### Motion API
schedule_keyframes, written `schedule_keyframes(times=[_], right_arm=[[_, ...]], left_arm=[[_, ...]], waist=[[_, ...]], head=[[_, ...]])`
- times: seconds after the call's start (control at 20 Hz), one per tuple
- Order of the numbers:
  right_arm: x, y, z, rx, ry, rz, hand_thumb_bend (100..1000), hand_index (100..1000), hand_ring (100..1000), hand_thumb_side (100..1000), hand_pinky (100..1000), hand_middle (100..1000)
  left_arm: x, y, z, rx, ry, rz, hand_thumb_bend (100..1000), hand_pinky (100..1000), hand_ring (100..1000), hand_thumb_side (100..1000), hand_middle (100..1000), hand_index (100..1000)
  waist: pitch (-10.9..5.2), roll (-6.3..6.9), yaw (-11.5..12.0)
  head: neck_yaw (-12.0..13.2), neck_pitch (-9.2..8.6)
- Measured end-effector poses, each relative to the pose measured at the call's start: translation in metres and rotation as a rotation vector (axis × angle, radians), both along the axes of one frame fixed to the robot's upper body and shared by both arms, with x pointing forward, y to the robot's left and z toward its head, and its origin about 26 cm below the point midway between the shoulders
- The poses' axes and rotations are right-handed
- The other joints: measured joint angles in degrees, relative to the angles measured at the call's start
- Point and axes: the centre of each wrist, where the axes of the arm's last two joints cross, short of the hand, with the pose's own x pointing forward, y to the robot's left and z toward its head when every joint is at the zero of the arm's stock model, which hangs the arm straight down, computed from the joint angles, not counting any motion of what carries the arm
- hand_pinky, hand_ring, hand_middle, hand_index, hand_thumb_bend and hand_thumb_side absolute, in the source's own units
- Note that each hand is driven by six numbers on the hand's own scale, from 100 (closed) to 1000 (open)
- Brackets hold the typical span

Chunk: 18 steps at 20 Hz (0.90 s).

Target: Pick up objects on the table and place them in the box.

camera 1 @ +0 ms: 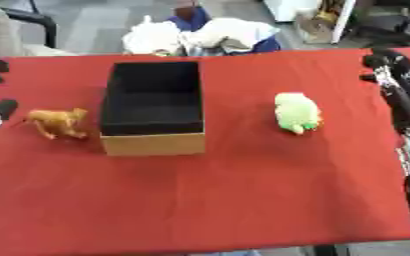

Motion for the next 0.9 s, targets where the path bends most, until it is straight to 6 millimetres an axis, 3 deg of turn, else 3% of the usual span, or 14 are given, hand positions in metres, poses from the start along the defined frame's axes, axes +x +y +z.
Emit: schedule_keyframes(times=[0.3, 0.6, 0.9], right_arm=[[0.000, 0.000, 0.000, -0.004, 0.003, 0.007, 100, 836, 823, 626, 733, 720], [0.001, 0.001, -0.002, -0.006, 0.012, 0.013, 100, 836, 823, 628, 734, 719], [0.001, 0.003, -0.003, -0.011, 0.018, 0.025, 100, 835, 824, 634, 735, 720]], left_arm=[[0.020, 0.014, 0.010, 0.160, 0.050, 0.007, 405, 756, 729, 605, 728, 840], [0.041, 0.022, 0.003, 0.285, 0.126, 0.007, 439, 750, 727, 621, 722, 835], [0.065, 0.014, -0.011, 0.383, 0.179, -0.042, 462, 743, 715, 599, 713, 830]], waist=[[-0.23, 0.14, -0.32], [-0.24, 0.16, -0.64], [-0.28, 0.18, -0.87]], head=[[0.23, 0.00], [0.28, 0.00], [0.47, 0.00]])
